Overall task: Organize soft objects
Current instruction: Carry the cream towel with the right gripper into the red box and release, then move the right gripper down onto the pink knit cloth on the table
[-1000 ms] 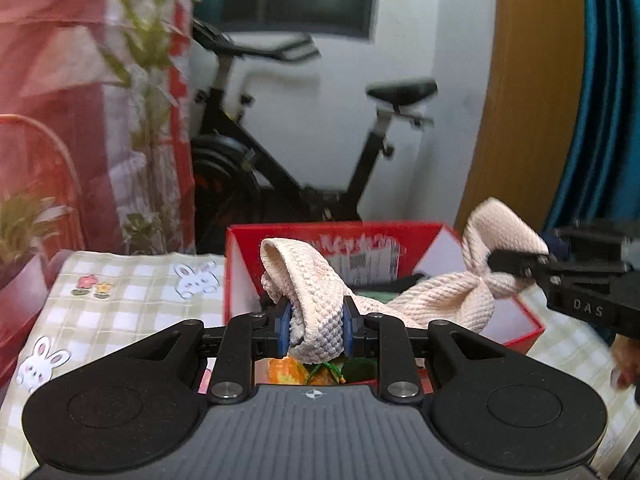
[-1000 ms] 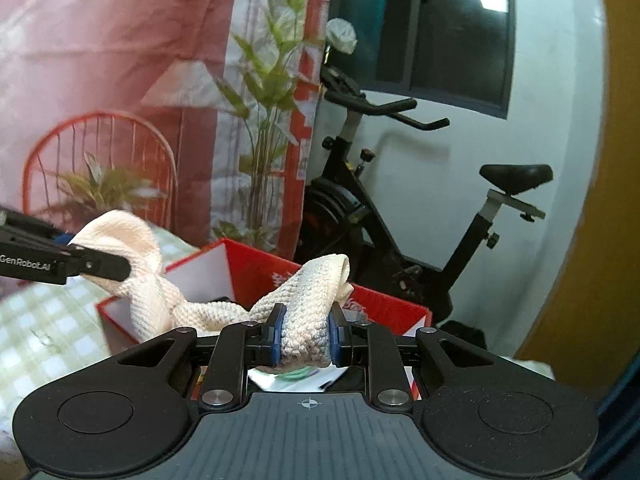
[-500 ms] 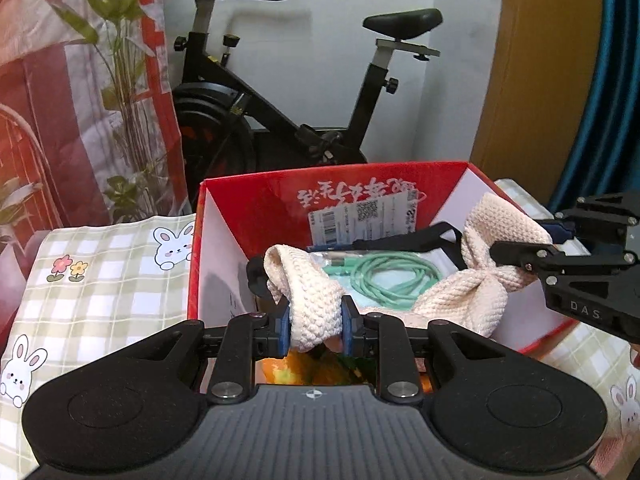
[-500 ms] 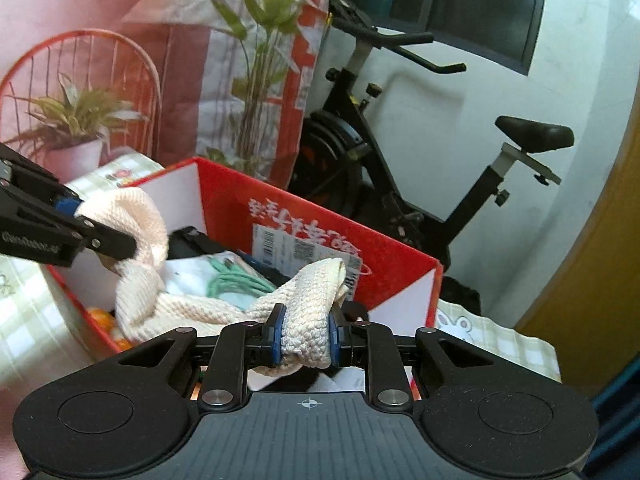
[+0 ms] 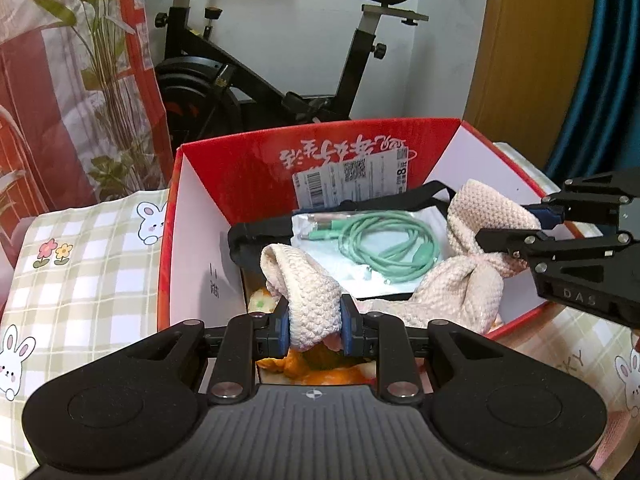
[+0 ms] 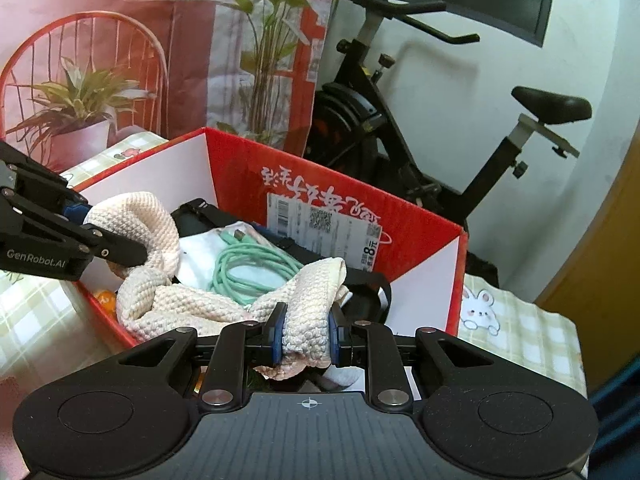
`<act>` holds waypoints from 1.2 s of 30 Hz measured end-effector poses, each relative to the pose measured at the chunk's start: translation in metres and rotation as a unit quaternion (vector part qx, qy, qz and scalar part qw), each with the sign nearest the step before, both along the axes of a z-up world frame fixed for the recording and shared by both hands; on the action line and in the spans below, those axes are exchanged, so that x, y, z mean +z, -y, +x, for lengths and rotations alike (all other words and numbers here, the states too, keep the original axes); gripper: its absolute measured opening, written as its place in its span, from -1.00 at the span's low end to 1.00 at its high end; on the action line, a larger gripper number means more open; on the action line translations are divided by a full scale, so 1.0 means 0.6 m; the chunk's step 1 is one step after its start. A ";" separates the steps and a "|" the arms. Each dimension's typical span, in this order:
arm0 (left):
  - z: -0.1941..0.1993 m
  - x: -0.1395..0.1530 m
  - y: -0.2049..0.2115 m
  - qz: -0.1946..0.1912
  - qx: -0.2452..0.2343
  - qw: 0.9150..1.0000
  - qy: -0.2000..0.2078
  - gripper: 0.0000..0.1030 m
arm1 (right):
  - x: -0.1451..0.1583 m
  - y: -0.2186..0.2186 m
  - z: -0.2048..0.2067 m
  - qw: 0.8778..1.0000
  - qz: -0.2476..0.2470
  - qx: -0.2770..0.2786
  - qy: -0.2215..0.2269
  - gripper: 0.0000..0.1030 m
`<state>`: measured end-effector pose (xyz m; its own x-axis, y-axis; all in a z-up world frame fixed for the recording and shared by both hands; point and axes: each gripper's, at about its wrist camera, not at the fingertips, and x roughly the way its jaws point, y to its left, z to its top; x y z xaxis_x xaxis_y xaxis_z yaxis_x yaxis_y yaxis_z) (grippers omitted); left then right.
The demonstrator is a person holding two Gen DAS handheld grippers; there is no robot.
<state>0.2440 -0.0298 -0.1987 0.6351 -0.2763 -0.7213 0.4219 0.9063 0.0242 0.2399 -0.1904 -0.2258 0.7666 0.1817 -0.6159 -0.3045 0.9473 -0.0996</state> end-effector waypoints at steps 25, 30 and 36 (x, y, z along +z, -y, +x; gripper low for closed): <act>-0.175 0.054 -0.094 -0.094 0.005 0.995 0.045 0.31 | 0.065 0.065 -0.205 0.986 0.150 -0.033 0.057 0.17; -0.227 0.000 -0.111 -0.101 0.014 0.995 0.000 0.31 | 0.006 0.061 -0.275 0.988 0.148 -0.043 0.001 0.17; -0.266 -0.056 -0.119 -0.106 0.026 0.993 -0.043 0.31 | -0.063 0.051 -0.343 0.988 0.129 -0.057 -0.063 0.17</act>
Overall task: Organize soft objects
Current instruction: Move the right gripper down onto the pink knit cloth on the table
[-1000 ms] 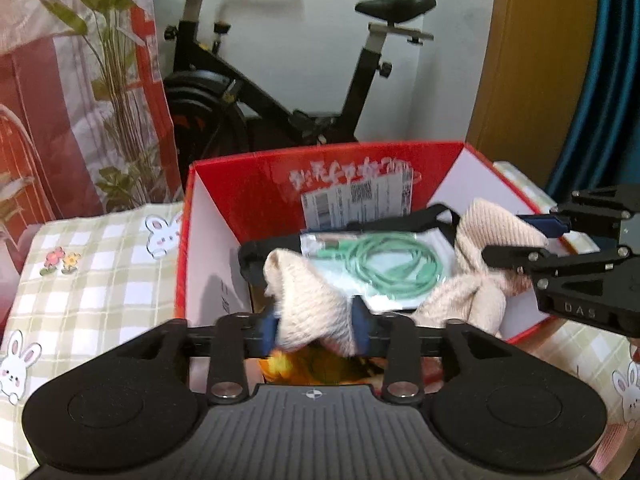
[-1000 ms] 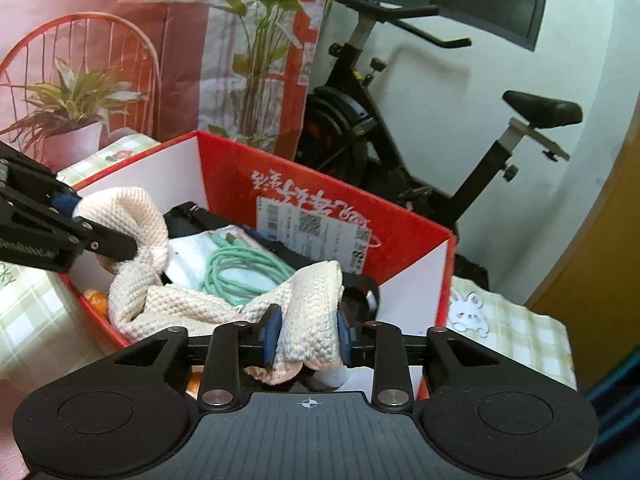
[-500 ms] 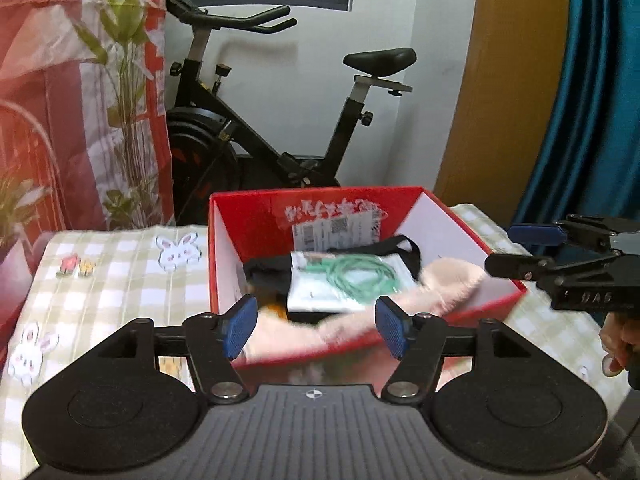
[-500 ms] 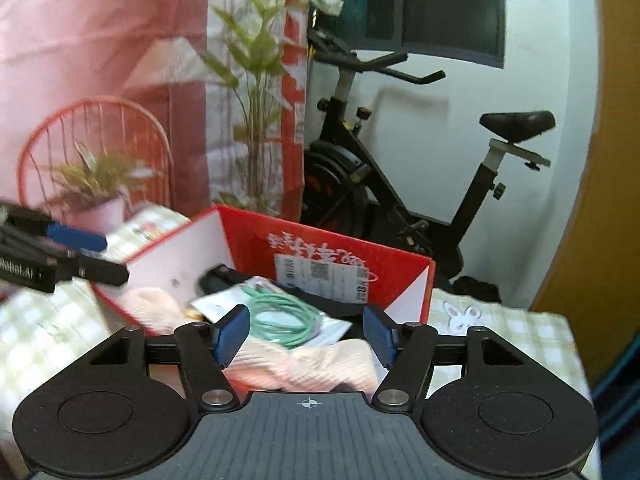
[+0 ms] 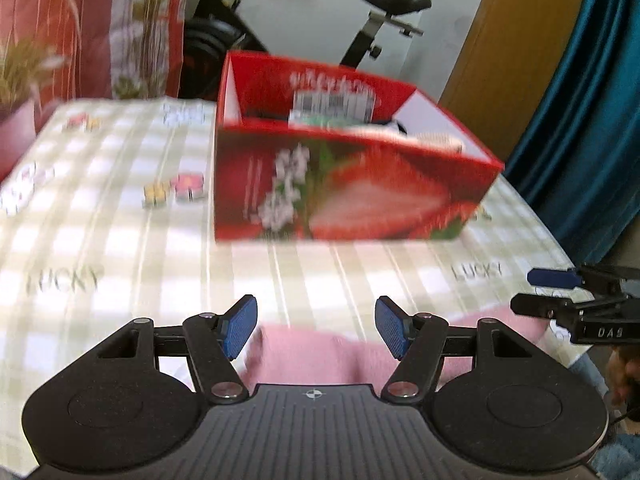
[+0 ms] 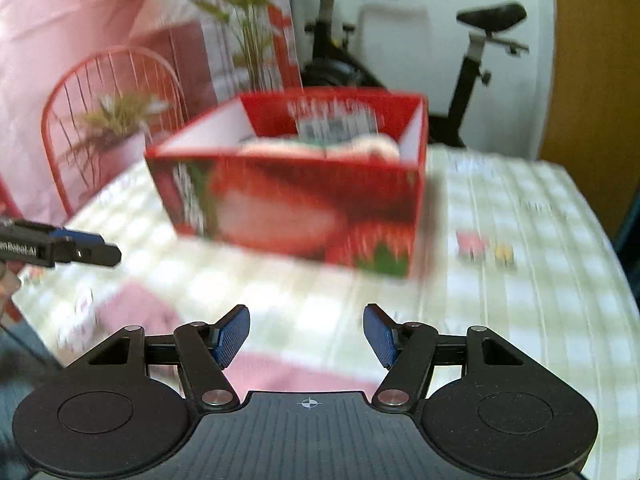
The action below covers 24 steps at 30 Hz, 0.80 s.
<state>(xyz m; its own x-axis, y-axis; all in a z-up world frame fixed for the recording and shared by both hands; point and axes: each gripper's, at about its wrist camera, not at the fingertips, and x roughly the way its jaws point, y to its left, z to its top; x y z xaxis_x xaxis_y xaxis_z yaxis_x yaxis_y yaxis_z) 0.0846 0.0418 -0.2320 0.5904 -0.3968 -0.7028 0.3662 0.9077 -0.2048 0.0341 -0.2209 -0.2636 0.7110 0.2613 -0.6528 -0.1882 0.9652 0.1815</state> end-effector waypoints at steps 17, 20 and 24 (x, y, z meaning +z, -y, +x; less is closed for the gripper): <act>-0.006 -0.086 -0.002 0.000 0.025 0.998 -0.055 -0.04 | -0.087 -0.008 0.003 0.996 -0.023 -0.008 -0.084 0.26; -0.006 -0.092 -0.003 0.000 0.024 0.998 -0.051 -0.05 | -0.089 -0.013 0.005 0.997 -0.028 -0.004 -0.078 0.30; -0.005 -0.096 0.000 0.001 0.023 0.999 -0.046 -0.05 | -0.092 -0.016 0.010 0.997 -0.029 0.000 -0.071 0.31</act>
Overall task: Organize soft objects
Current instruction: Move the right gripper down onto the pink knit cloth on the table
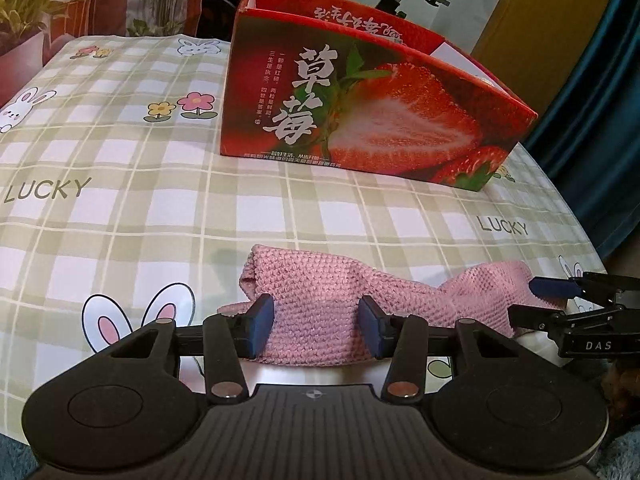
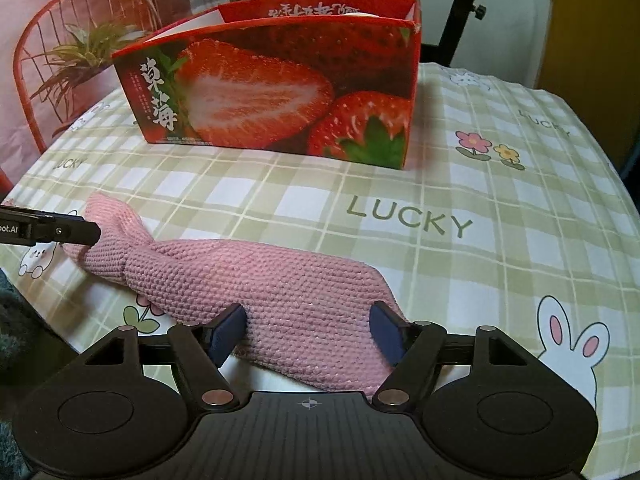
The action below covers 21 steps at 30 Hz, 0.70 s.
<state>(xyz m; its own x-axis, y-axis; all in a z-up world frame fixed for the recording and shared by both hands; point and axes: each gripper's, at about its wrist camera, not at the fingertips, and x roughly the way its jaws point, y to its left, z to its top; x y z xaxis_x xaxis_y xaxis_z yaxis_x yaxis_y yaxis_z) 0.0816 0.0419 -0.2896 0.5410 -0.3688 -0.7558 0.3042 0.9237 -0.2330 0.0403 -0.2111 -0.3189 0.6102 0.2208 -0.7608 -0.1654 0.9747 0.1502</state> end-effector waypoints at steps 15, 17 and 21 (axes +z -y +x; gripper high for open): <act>-0.001 0.002 0.004 0.006 0.002 1.000 0.005 -0.04 | -0.005 -0.039 0.061 0.999 -0.016 0.041 0.026 0.26; -0.001 0.002 0.005 0.006 0.001 1.000 0.006 -0.04 | -0.008 -0.040 0.059 0.999 -0.015 0.039 0.034 0.26; -0.001 0.002 0.006 0.008 0.001 1.000 0.006 -0.04 | -0.013 -0.035 0.047 0.998 -0.008 0.032 0.054 0.26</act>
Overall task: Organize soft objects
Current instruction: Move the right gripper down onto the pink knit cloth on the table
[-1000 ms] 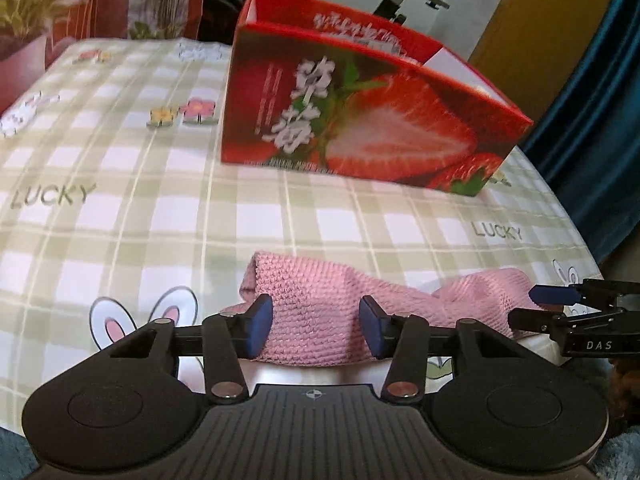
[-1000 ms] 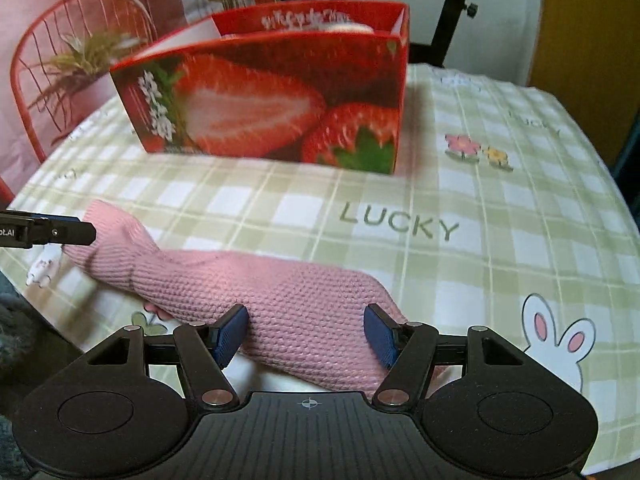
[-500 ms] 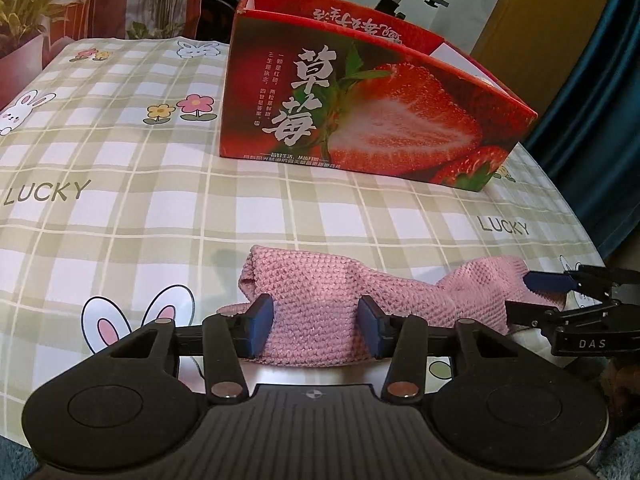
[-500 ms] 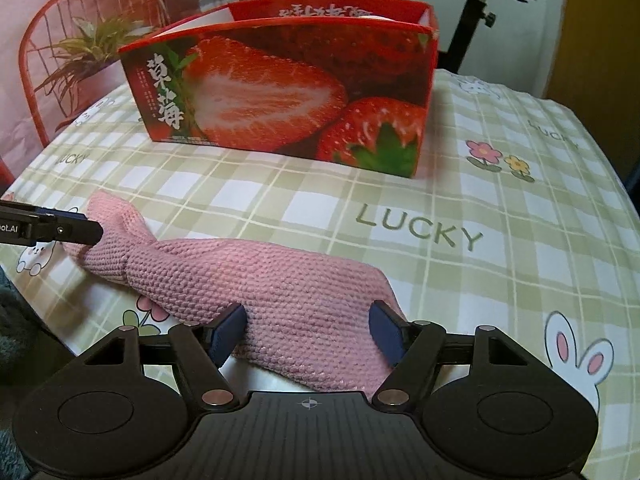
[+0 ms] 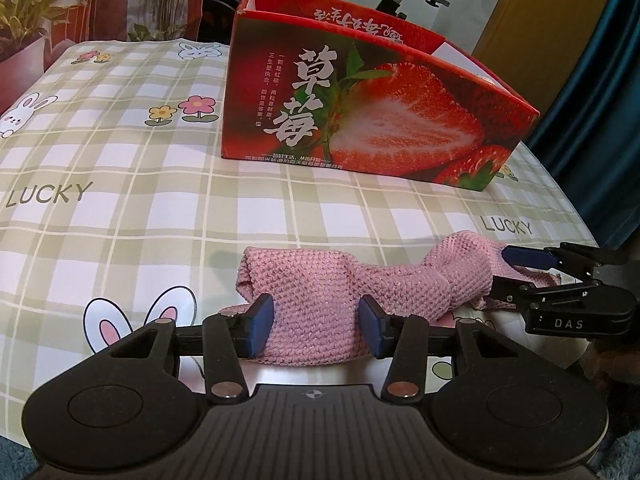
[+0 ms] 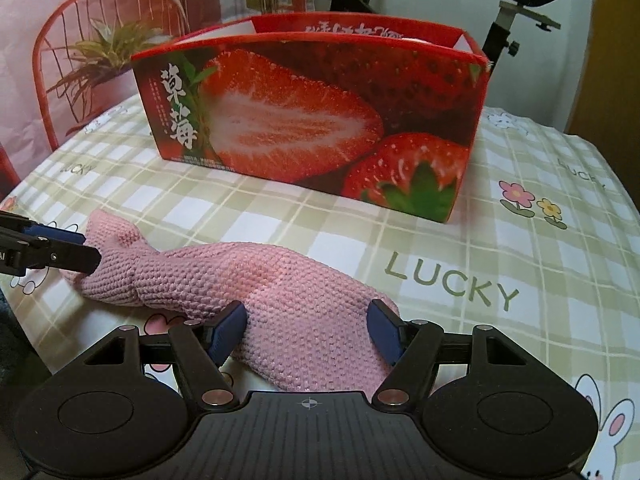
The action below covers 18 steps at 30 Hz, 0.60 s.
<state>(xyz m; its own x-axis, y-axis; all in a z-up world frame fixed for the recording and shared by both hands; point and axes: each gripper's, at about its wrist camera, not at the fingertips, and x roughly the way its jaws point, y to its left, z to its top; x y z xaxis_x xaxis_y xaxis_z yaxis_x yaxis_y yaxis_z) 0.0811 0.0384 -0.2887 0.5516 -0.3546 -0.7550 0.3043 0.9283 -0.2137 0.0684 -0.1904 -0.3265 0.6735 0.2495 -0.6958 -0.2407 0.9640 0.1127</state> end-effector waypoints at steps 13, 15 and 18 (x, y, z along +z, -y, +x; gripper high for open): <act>0.002 -0.001 0.000 0.003 -0.002 1.000 0.001 -0.02 | 0.022 0.006 -0.040 0.999 -0.017 -0.049 0.009 0.36; 0.003 -0.001 -0.002 0.000 -0.001 1.000 0.000 -0.02 | 0.026 0.011 -0.047 0.997 -0.025 -0.068 0.018 0.46; 0.002 -0.002 -0.002 -0.001 0.000 1.000 0.000 -0.02 | 0.026 0.021 -0.048 0.998 0.000 -0.065 0.012 0.50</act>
<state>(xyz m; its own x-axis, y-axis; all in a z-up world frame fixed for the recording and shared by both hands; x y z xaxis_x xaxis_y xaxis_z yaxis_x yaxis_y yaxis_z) 0.0826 0.0397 -0.2898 0.5512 -0.3573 -0.7540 0.3052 0.9274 -0.2163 0.0398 -0.2028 -0.3106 0.7160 0.1584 -0.6798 -0.1156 0.9874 0.1083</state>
